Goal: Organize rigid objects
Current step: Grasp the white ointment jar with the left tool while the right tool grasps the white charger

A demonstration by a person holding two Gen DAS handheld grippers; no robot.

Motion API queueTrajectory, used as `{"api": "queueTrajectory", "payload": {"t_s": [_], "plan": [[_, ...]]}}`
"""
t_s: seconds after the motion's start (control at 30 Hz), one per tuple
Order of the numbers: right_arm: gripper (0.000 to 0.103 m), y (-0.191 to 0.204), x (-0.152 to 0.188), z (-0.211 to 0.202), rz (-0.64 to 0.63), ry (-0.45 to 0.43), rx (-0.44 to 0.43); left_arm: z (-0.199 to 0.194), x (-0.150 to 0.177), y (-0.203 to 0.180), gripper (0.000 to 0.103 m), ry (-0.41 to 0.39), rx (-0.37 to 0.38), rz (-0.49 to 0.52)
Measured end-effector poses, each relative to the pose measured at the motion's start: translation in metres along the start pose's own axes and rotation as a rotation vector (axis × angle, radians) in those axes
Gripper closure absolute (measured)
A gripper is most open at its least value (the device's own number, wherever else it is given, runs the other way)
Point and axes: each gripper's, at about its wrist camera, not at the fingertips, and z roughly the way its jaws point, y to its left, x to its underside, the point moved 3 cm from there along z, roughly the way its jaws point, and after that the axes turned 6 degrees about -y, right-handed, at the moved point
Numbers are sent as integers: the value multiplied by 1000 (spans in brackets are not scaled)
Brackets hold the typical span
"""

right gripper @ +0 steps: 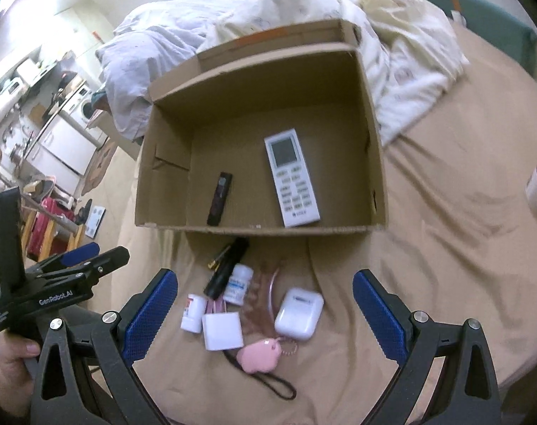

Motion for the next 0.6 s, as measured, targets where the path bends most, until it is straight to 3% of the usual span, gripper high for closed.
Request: {"api": "queueTrajectory", "payload": {"t_s": [0.17,0.33,0.6], "plan": [[0,2,4,10,6,30,12,24,17,-4,16,116,22,-6],[0,4,3,18,8,45,12,47,35,-12,32,219,45,-12],[0,6,4,25,3,72,10,64,52,-29,55,284,62,35]]}}
